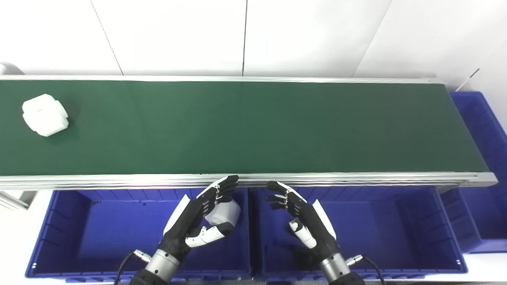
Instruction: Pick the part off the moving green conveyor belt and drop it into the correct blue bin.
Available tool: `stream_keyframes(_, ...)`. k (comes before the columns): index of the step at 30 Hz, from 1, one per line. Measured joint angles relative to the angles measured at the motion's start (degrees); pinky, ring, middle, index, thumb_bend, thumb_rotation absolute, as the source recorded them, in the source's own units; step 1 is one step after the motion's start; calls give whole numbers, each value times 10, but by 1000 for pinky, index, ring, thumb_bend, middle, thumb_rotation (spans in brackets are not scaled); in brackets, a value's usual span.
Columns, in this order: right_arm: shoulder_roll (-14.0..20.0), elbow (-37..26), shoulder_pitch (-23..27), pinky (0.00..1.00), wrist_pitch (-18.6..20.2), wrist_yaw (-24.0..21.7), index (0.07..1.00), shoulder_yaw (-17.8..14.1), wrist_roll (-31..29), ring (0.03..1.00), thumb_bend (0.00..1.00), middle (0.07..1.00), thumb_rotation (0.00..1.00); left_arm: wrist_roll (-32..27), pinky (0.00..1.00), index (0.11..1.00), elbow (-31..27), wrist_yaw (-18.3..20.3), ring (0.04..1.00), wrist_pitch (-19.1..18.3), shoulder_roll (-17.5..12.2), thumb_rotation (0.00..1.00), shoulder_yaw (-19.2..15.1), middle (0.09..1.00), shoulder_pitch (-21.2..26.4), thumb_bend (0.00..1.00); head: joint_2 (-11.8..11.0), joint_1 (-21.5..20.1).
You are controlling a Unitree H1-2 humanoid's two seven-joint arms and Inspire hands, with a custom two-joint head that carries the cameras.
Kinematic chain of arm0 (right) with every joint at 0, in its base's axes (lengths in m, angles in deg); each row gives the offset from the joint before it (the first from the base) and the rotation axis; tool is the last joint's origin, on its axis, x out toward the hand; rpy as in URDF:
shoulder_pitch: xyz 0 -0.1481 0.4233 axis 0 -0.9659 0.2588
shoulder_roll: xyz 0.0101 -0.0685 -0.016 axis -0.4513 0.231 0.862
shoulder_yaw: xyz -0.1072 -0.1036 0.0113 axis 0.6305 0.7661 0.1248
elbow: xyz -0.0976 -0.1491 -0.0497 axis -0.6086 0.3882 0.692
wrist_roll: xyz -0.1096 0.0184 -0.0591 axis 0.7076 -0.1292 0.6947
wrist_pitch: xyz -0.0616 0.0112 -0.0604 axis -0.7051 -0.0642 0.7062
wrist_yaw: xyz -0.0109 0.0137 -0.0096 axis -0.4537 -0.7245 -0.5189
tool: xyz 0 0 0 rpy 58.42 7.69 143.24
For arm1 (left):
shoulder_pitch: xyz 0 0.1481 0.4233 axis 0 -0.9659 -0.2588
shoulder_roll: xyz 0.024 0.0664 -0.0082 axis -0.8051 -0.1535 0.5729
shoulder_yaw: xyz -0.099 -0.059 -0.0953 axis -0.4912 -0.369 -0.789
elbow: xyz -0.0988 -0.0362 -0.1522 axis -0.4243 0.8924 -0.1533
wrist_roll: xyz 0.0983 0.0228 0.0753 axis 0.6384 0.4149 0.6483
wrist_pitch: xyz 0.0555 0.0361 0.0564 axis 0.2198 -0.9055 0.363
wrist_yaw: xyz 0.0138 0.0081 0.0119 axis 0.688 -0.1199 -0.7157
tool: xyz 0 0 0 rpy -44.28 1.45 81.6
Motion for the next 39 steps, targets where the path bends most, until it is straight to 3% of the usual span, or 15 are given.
stream_keyframes(9,1,1,0,717,0,-2,857,0,0,779,928,845,1000,3,815,873,3,0,876,0,0,703,1,884,0,786,-6,5)
stream_keyframes(10,1,2,0,717,0,-2,858,0,0,777,933,838,1000,4,812,873,6,0,875,1,0,696,1,883,0,785,-21,12)
stream_keyframes(16,5,17,1,714,-1,-2,849,1,0,774,930,858,1000,4,820,866,20,0,877,4,1,672,3,883,0,779,-40,21)
stream_keyframes(23,9,34,9,709,-2,1,848,1,-1,774,938,864,1000,4,828,865,42,-1,881,12,3,661,4,886,6,762,-43,26)
stream_keyframes(26,11,54,21,717,-3,0,855,3,-7,781,935,864,1000,9,812,870,64,-4,872,20,5,659,6,879,12,752,-52,36)
stream_keyframes(29,19,70,29,709,-3,-1,855,3,-14,779,924,867,1000,16,806,862,87,-6,865,34,11,642,8,874,21,747,-62,78)
stream_keyframes(35,35,77,32,716,-3,-2,859,1,-25,776,911,871,1000,24,806,865,105,-15,866,45,29,633,11,880,29,756,-67,92)
stream_keyframes(37,35,84,34,720,-4,-4,859,1,-32,774,904,872,1000,28,804,868,118,-16,865,53,31,625,12,880,32,747,-89,108)
stream_keyframes(38,35,88,35,721,-4,-5,860,1,-35,774,903,872,1000,29,803,868,126,-16,865,56,33,623,11,880,34,744,-89,108)
stream_keyframes(39,35,93,37,725,-4,-6,859,1,-37,777,914,869,1000,30,796,868,136,-17,860,60,35,619,11,876,36,740,-115,114)
